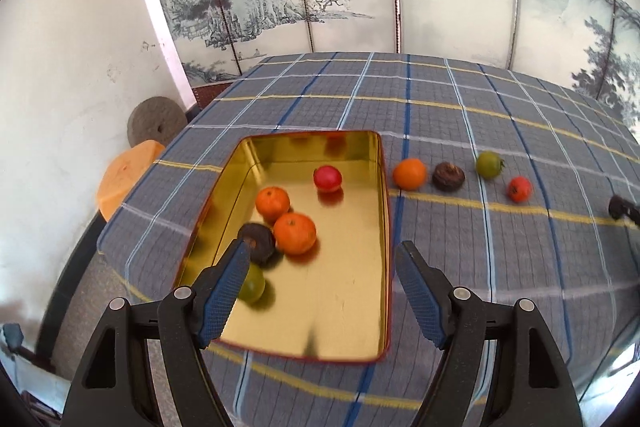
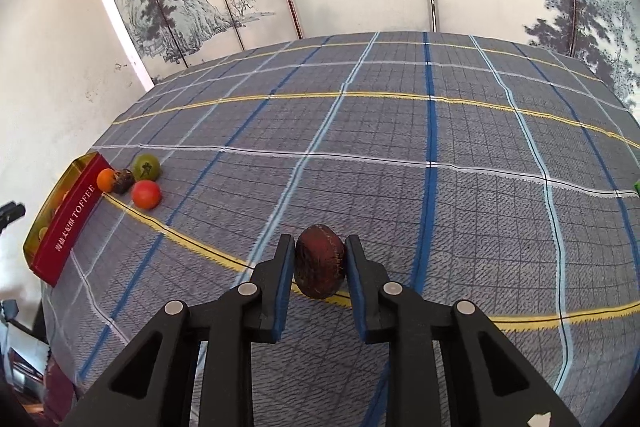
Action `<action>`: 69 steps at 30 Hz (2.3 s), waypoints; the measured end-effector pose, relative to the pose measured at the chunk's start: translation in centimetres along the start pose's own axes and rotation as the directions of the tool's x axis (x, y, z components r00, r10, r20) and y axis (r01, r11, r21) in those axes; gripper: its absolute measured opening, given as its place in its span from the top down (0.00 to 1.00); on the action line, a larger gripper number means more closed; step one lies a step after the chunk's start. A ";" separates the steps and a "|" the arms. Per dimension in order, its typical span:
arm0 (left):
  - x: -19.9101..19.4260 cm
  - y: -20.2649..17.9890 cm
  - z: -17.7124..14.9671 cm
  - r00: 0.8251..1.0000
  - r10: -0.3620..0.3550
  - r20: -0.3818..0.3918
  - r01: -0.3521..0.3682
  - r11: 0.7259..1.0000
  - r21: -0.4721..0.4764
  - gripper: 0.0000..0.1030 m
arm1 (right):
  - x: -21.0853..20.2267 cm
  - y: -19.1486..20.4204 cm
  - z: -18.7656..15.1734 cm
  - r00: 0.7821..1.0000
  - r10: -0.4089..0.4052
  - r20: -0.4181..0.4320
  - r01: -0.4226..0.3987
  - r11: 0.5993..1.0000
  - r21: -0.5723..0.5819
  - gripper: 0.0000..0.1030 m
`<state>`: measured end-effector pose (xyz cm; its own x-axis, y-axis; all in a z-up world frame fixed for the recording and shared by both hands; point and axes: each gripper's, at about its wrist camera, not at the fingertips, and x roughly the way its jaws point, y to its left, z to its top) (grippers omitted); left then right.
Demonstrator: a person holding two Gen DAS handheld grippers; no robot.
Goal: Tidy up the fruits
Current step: 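Carry the brown fruit over the tin and open the right gripper, then reach the right gripper to a mandarin orange and close on it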
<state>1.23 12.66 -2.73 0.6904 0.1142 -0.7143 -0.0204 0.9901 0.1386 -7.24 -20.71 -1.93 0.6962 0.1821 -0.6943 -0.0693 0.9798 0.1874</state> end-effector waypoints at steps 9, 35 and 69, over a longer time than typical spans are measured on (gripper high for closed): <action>-1.0 1.3 -2.6 1.000 -0.011 -0.021 0.010 0.999 -0.035 0.26 | -2.3 1.7 -0.1 0.999 0.022 0.028 -0.022 1.000 -0.008 0.77; -2.1 7.7 -5.1 0.994 0.112 -0.017 -0.113 0.984 -0.137 0.19 | 7.5 38.1 2.5 0.775 0.547 -0.316 -0.631 0.702 -0.331 0.77; 0.7 3.5 -3.5 0.998 0.024 -0.058 -0.028 0.998 -0.060 0.17 | 17.9 34.2 6.9 0.901 0.137 -0.411 -0.420 0.510 -0.751 0.58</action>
<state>-0.88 16.45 -5.12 0.6467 0.1428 -0.7492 -0.0830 0.9897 0.1170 7.77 15.51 -3.15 0.3241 0.3320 -0.8859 -0.8643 0.4846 -0.1345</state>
